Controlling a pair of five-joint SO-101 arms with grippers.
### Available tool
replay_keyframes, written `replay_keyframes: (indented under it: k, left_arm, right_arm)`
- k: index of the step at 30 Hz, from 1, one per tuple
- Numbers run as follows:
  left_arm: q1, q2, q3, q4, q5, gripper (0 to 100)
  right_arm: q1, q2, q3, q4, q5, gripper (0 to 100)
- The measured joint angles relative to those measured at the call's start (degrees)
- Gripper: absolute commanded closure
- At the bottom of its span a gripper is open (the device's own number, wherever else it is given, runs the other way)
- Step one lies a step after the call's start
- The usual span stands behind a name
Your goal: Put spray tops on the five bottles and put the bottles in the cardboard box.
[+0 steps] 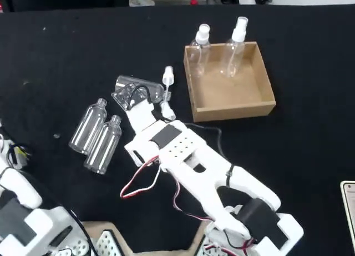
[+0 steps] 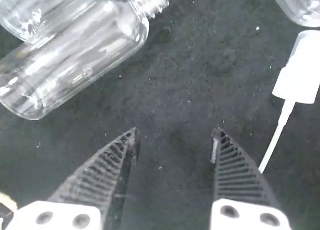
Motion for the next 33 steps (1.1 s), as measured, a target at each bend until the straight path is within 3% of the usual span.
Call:
replay_keyframes:
  k: [5,10,18,27,33]
  left_arm:
    - [-0.97,2.55,-0.79,-0.09,-9.41,81]
    - [-1.05,2.55,-1.67,-0.09,-16.53,74]
    - [-0.26,3.08,-1.67,-0.09,-36.04,76]
    - [2.46,3.25,-1.67,-0.09,-43.78,76]
    - [2.37,3.25,-1.67,-0.09,-44.66,76]
  right_arm:
    - [1.49,0.00,5.10,-5.98,0.00,78.6]
    - [1.58,0.00,5.36,-6.95,0.00,78.6]
    - [1.85,0.00,5.36,-7.03,0.00,78.6]
    - [1.85,0.00,5.36,-7.03,0.00,78.6]
    - [1.85,0.00,5.36,-7.03,0.00,78.6]
